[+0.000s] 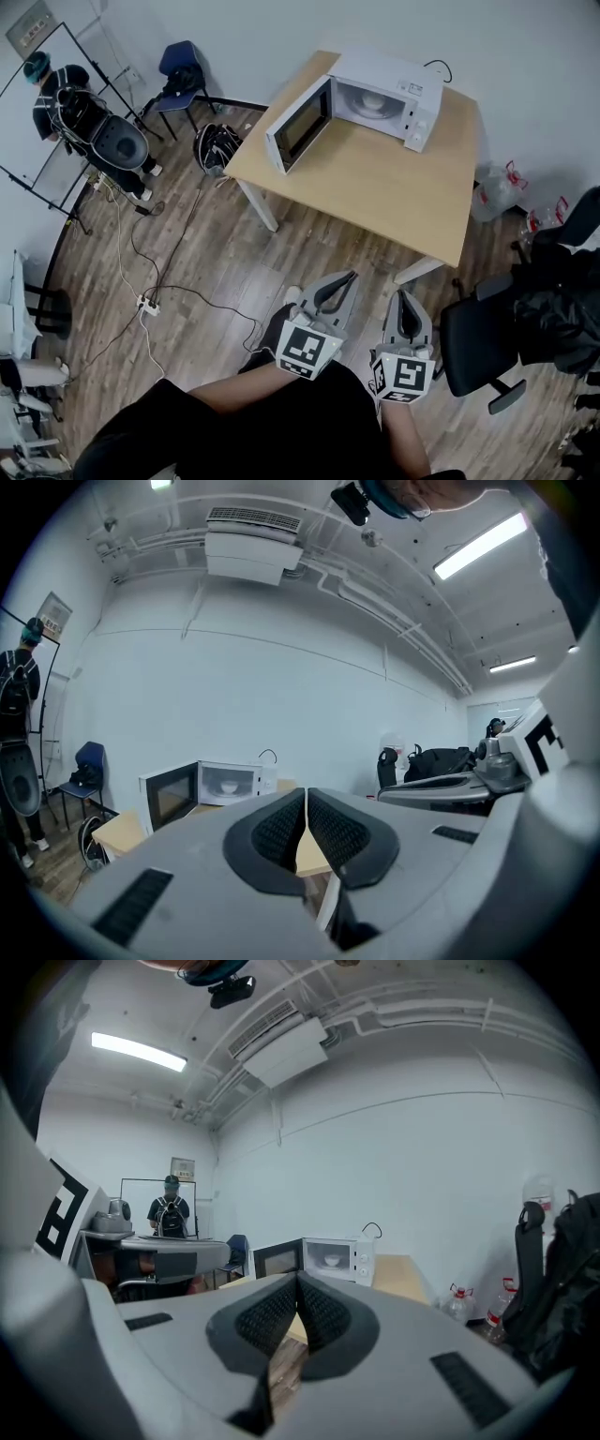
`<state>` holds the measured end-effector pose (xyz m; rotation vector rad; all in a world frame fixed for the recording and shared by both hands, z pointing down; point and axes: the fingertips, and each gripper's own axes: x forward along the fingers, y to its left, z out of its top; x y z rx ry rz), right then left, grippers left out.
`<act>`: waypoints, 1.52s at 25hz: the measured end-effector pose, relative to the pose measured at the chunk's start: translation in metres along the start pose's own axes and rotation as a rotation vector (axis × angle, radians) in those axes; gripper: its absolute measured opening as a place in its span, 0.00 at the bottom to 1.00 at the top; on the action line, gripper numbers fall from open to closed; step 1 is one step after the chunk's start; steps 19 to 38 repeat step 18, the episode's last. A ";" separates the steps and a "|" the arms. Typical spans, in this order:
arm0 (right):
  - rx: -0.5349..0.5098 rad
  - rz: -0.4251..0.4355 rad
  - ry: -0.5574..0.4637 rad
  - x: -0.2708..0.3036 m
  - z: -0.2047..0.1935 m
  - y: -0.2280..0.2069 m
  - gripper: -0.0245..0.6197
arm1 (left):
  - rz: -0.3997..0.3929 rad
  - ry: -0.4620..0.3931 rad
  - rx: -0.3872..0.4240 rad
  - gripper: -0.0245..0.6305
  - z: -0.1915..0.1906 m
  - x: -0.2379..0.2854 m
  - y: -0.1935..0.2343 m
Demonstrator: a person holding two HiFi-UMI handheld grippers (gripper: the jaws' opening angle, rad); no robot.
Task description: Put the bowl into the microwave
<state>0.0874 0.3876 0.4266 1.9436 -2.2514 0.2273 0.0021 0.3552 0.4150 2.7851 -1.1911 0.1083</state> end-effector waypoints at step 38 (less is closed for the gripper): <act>-0.003 -0.049 -0.011 -0.031 -0.001 -0.004 0.13 | -0.041 -0.003 0.047 0.07 0.001 -0.010 -0.027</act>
